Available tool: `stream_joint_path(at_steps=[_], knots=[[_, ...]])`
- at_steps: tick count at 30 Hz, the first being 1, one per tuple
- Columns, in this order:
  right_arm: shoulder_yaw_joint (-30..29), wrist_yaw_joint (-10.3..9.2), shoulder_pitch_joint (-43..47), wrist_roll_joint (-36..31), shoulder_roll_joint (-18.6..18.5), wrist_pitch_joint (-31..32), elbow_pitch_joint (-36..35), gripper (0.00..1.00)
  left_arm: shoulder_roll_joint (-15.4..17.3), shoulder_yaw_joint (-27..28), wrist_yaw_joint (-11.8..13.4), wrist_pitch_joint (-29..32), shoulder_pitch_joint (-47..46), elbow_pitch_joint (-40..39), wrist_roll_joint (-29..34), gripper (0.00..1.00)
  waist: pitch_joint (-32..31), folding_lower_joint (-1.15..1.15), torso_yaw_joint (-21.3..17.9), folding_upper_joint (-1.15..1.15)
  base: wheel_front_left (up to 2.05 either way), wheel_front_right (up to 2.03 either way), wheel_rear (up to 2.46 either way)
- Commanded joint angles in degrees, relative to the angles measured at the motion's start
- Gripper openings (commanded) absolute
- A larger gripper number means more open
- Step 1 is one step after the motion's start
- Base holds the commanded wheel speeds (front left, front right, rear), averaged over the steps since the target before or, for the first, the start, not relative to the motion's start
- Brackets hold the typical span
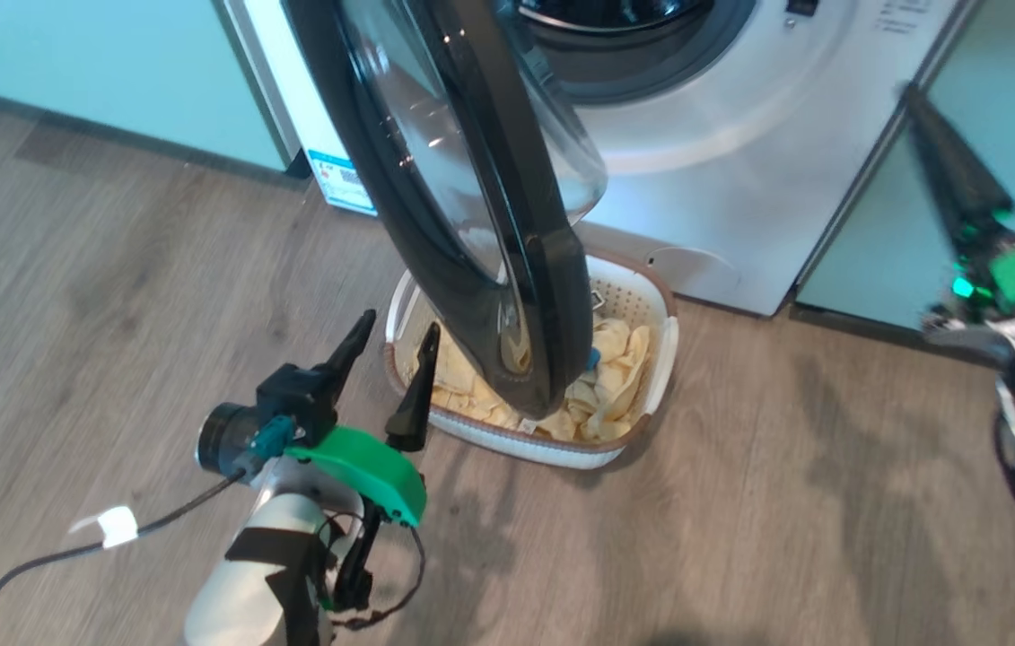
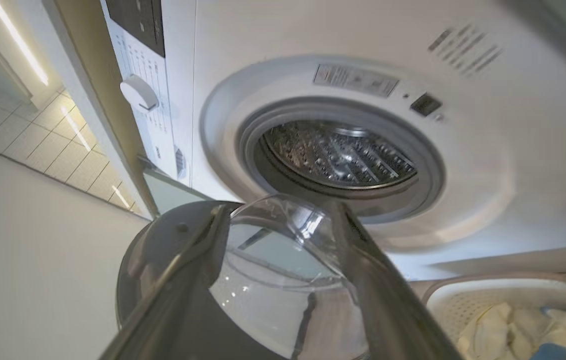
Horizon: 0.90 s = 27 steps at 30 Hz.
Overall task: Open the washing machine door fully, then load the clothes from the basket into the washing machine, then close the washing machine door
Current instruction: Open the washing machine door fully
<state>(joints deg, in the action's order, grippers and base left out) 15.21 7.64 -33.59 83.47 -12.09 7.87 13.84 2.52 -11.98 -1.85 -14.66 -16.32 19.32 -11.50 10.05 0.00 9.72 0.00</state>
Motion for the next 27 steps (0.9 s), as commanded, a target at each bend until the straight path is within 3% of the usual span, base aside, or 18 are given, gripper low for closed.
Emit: stream_joint_path(at_steps=[1, 9, 13, 16, 27], knots=[[-0.6, -0.15, 0.8, -2.7, -1.3, -3.4, -2.9, 1.0, 1.4, 2.4, 0.2, -0.3, -0.5, -1.5, 0.2, 1.0, -0.9, 0.0, -0.8, 0.0, 0.0, 0.0, 0.0], [-3.2, -0.15, 9.9, -19.8, -7.0, -17.6, -3.1, 1.0, 2.2, 3.5, 0.5, -0.3, 1.1, -1.0, -0.3, 1.0, -3.2, 0.0, -3.2, 0.0, 0.0, 0.0, 0.0], [-6.7, -0.15, 14.5, -30.1, -7.5, -21.0, -2.8, 1.0, 2.9, 4.1, 0.6, -0.3, 1.9, -0.8, -0.7, 1.0, -3.9, 0.0, -4.5, 0.0, 0.0, 0.0, 0.0], [-10.6, -0.15, 18.2, -38.4, -5.8, -22.0, -3.5, 1.0, 3.6, 4.6, 0.9, -0.3, 2.4, -0.6, -1.0, 1.0, -4.5, 0.0, -5.4, 0.0, 0.0, 0.0, 0.0], [-21.2, -0.15, 31.6, -57.6, 4.0, -20.9, -12.0, 1.0, 5.2, 6.0, 2.2, 0.6, 4.4, -1.7, -2.1, 1.0, -6.0, 0.0, -6.9, 0.0, 0.0, 0.0, 0.0]])
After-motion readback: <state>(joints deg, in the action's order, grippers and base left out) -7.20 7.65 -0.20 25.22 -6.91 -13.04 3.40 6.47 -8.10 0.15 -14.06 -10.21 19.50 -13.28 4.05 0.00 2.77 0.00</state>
